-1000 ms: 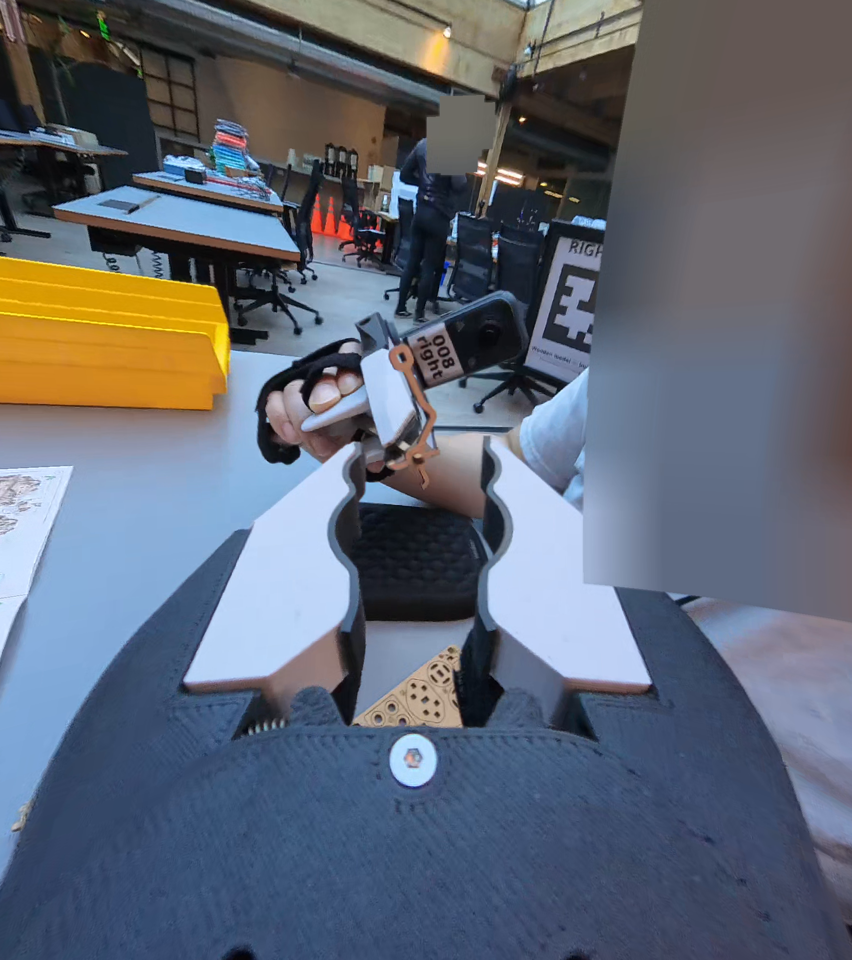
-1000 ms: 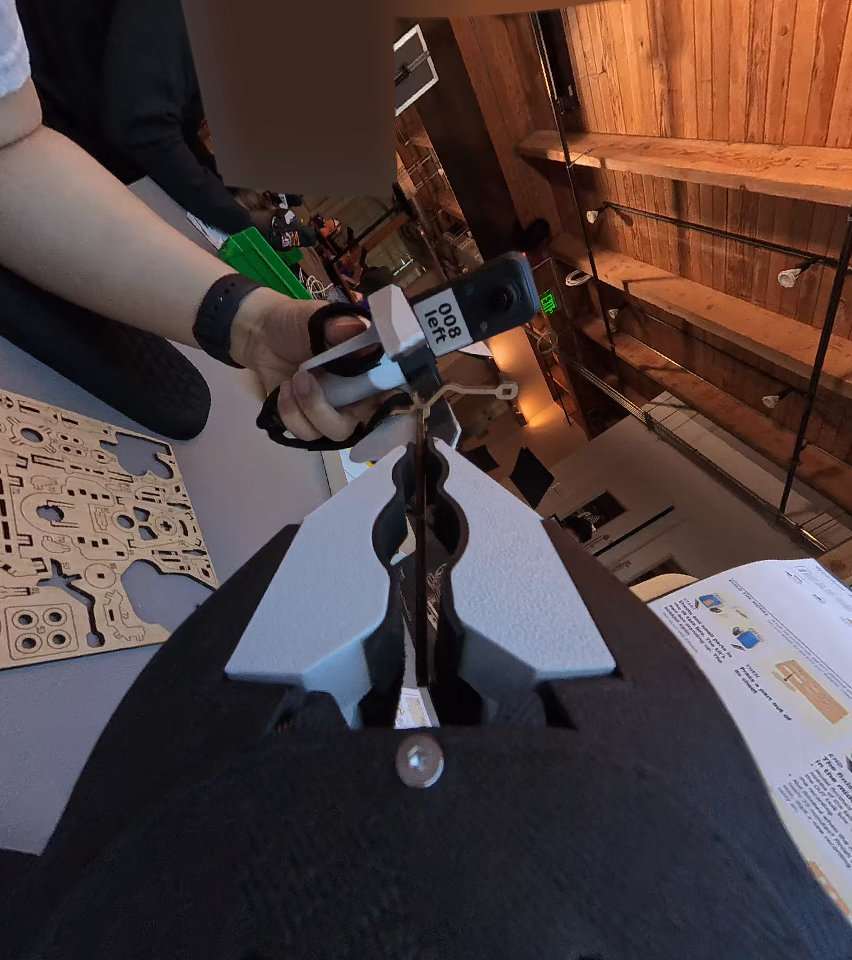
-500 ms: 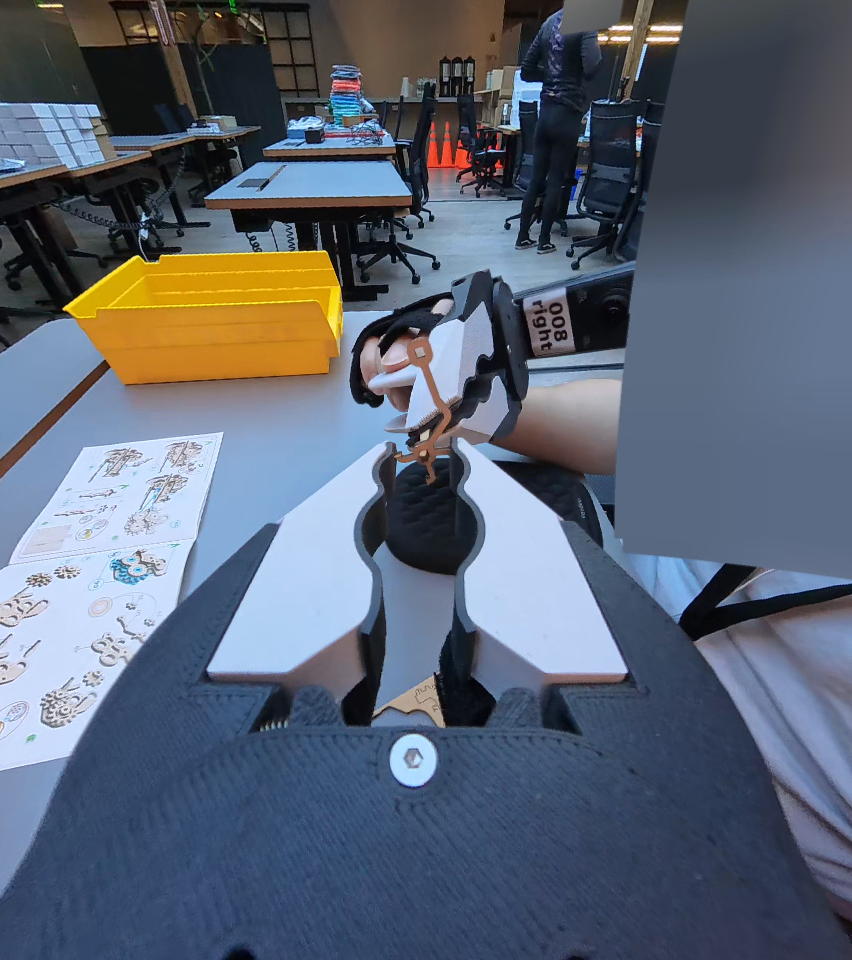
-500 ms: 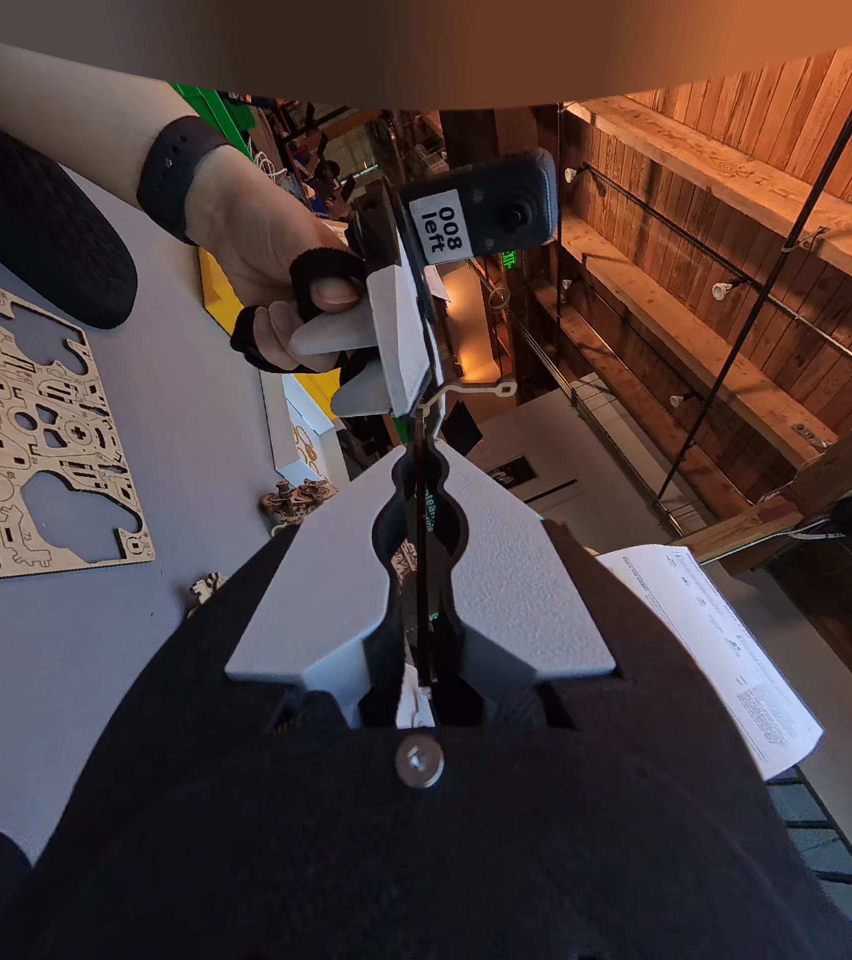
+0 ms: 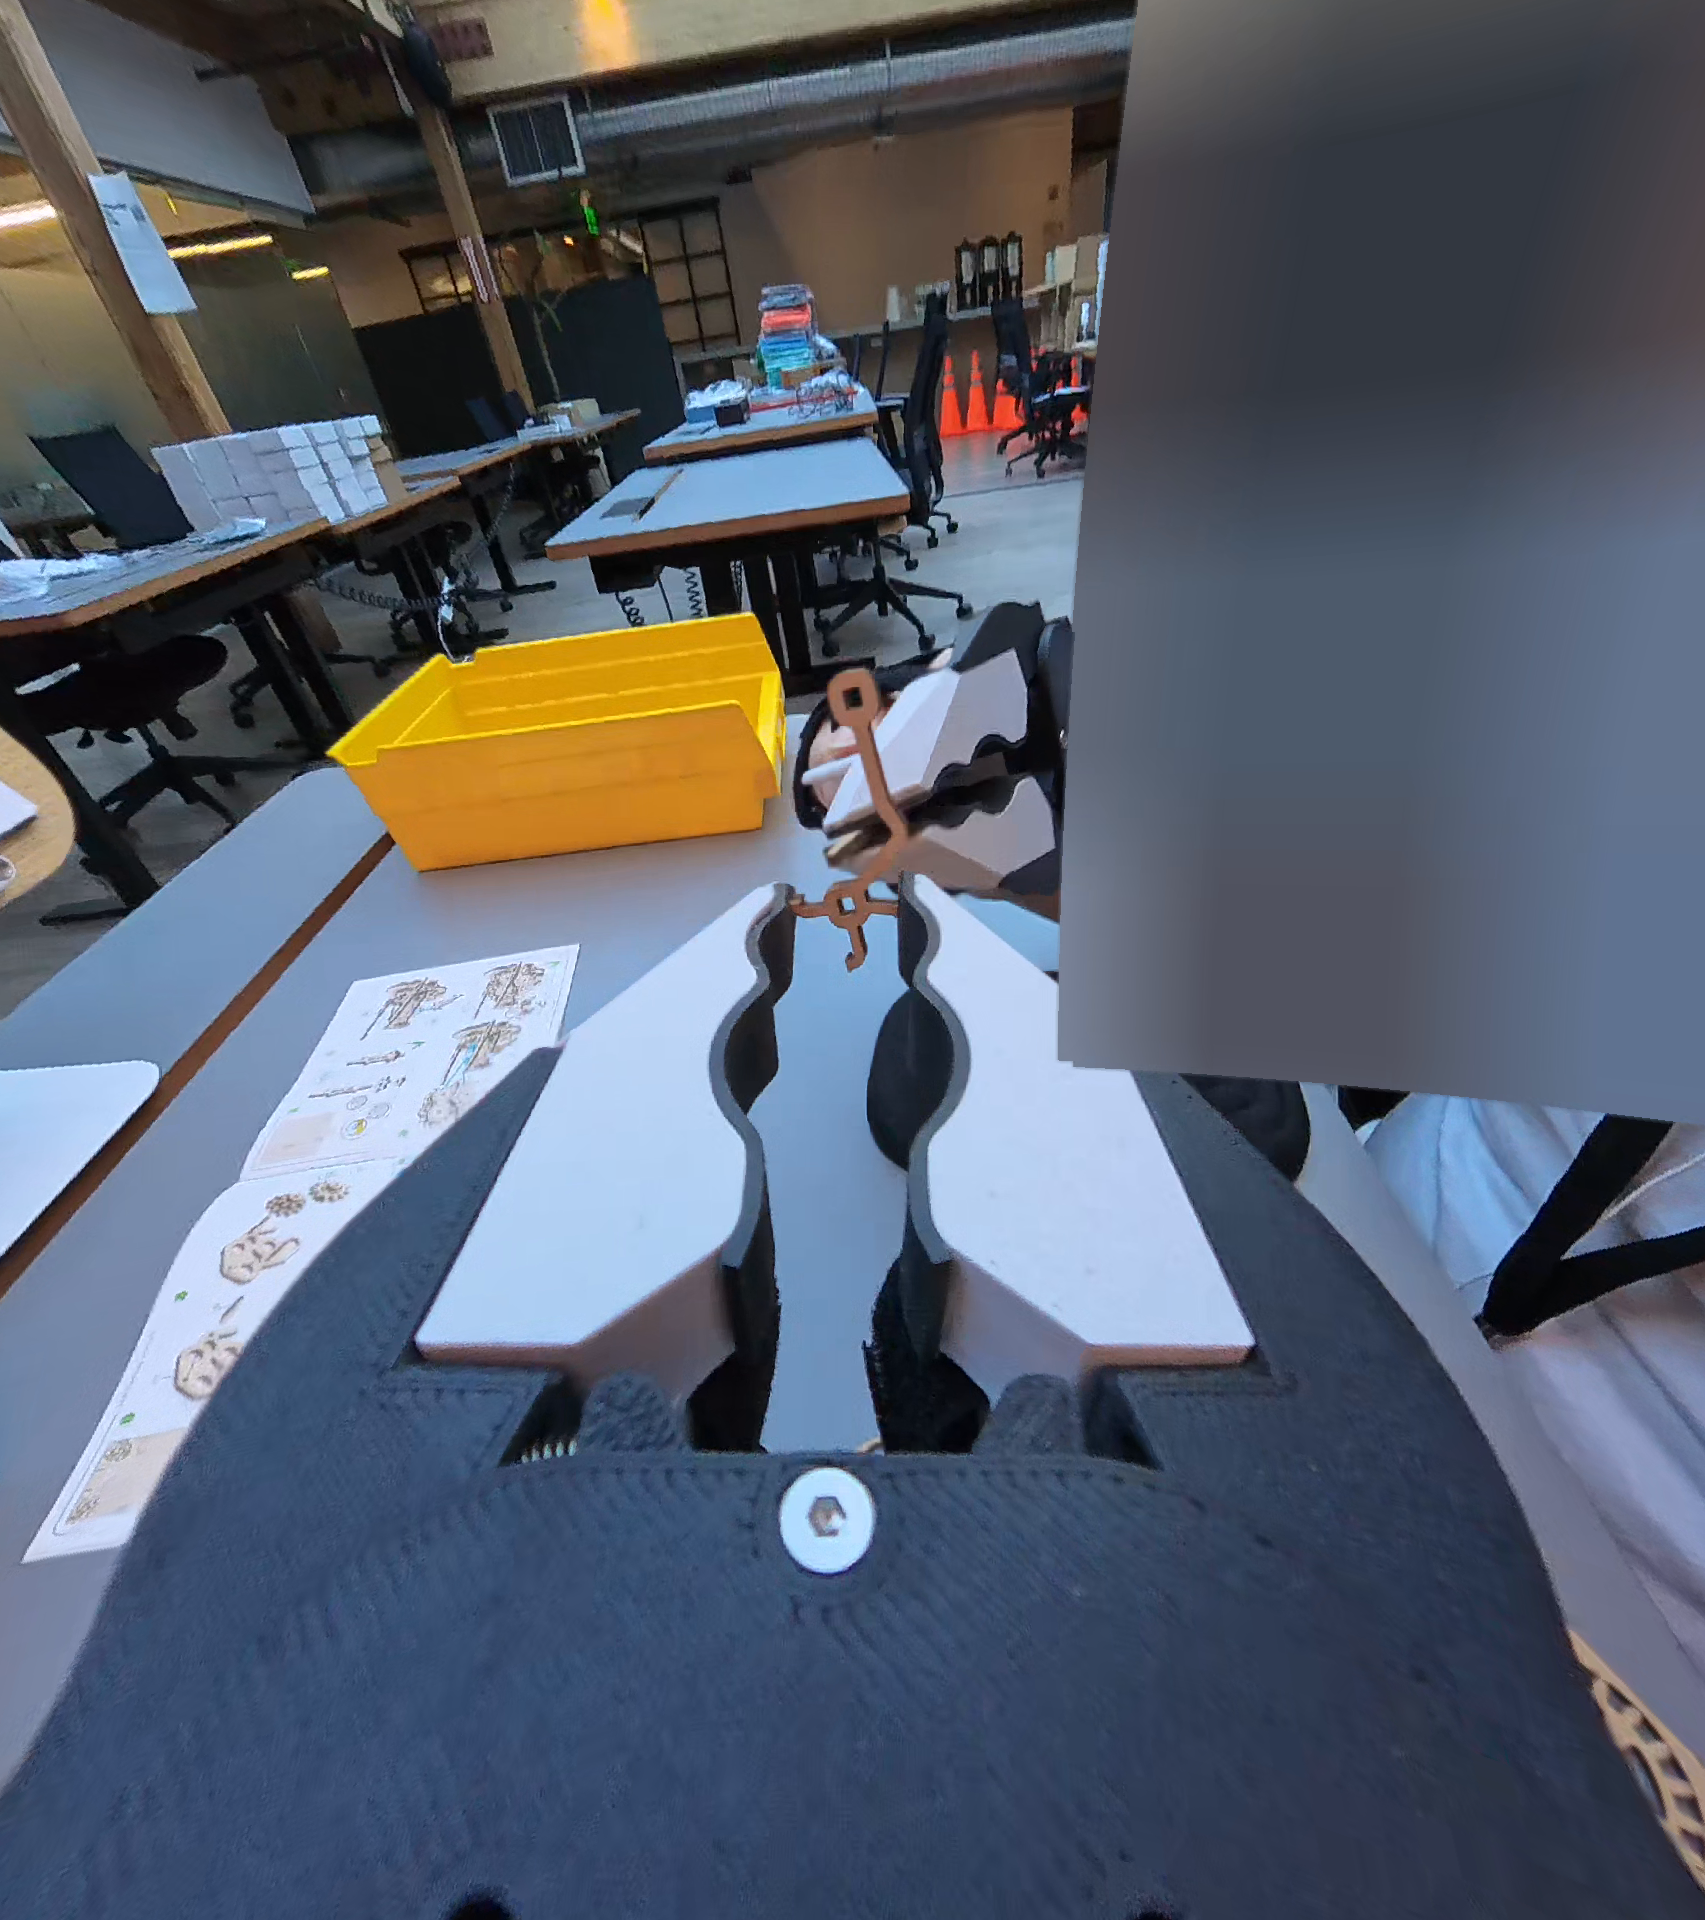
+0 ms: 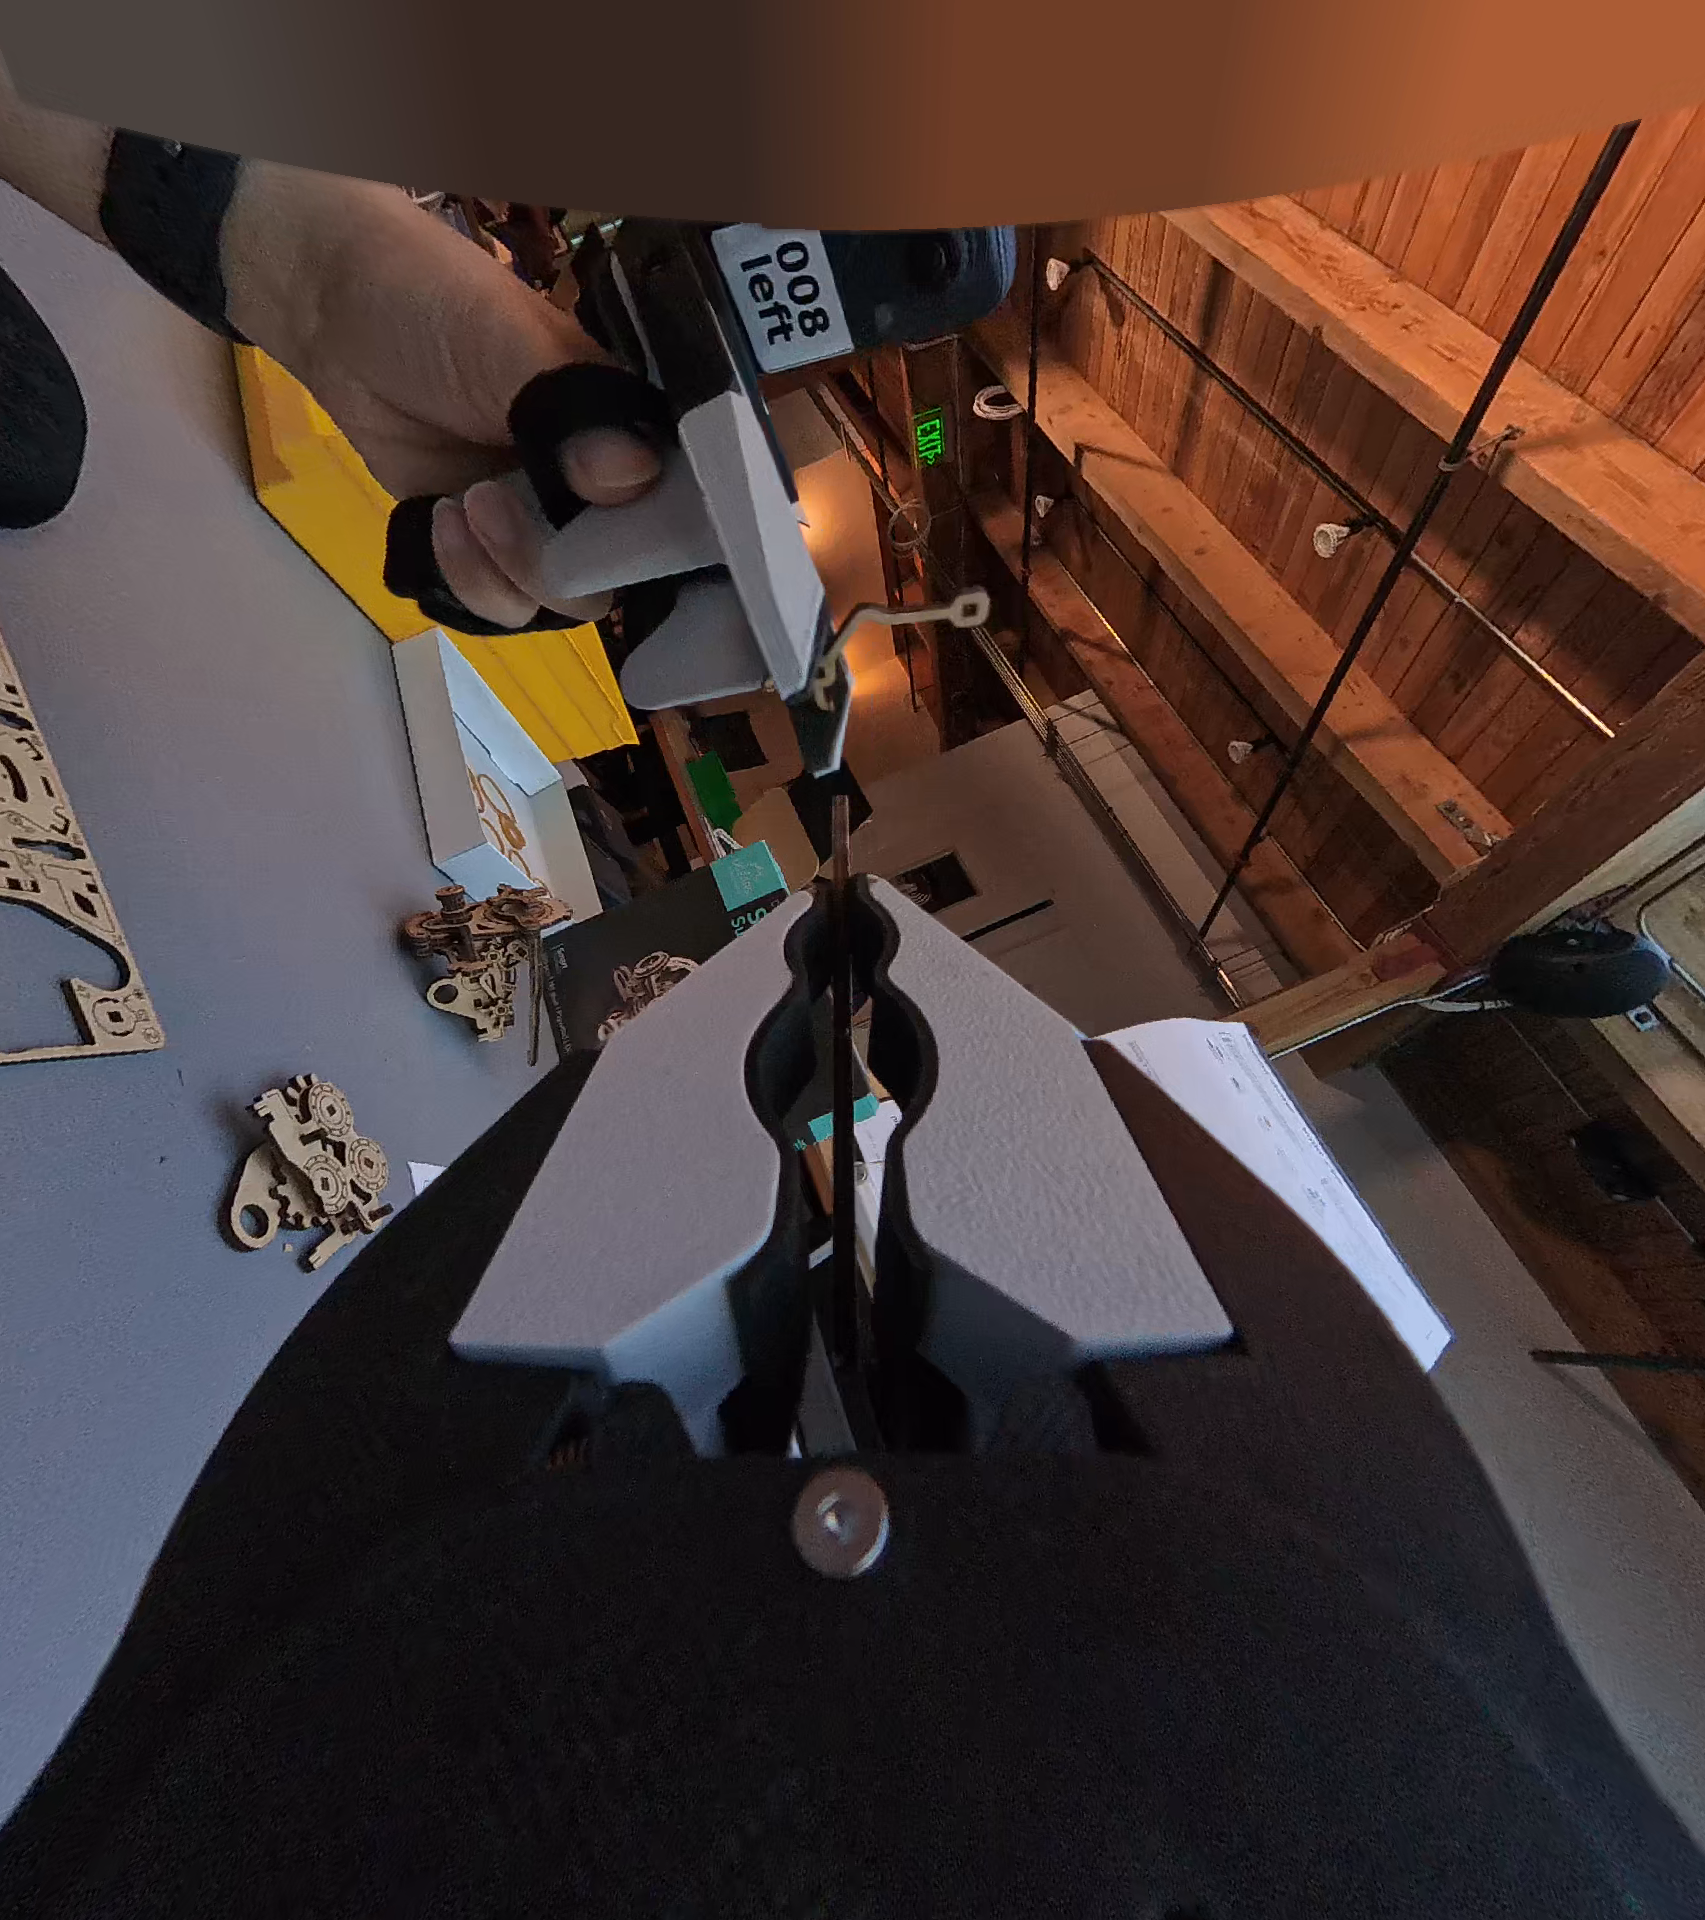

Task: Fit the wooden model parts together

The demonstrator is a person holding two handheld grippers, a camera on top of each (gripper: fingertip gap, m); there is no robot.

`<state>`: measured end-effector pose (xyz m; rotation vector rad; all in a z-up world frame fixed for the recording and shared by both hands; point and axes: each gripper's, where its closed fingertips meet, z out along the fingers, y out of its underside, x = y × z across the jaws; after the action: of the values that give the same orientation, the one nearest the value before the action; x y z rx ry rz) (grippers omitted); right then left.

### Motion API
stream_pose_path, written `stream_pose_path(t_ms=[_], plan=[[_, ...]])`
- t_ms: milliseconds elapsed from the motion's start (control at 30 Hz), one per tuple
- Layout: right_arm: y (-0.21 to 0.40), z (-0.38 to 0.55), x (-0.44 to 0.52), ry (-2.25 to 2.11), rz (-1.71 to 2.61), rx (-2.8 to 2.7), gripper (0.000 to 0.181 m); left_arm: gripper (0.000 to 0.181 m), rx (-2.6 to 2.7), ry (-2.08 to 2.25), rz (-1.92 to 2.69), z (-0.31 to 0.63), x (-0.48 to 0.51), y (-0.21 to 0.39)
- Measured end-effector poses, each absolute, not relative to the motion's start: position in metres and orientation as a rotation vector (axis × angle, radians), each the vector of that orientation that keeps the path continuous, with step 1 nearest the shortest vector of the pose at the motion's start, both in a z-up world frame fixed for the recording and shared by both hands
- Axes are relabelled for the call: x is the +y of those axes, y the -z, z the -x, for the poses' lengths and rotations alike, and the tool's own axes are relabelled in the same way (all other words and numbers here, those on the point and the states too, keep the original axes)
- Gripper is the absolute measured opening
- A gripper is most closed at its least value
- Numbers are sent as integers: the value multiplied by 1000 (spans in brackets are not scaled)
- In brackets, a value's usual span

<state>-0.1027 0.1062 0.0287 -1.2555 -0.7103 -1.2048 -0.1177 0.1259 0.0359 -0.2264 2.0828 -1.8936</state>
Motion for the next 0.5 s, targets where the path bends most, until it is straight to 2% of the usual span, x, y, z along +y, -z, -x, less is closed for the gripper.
stream_pose_path(t_ms=[67, 133, 200, 300, 500], plan=[[-11, 92, 111, 1119, 1378, -719, 0, 17, 2080, 1839, 222, 114, 132, -33], [34, 63, 114, 1008, 1674, -699, 1, 17, 2070, 1852, 204, 113, 135, -32], [49, 48, 110, 1036, 1750, -705, 2, 17, 2103, 1789, 262, 103, 139, -21], [10, 78, 117, 904, 1590, -597, 1, 18, 2230, 1751, 361, 97, 136, 0], [-16, 100, 123, 906, 1554, -502, 1, 17, 2144, 2234, 376, 111, 123, -24]])
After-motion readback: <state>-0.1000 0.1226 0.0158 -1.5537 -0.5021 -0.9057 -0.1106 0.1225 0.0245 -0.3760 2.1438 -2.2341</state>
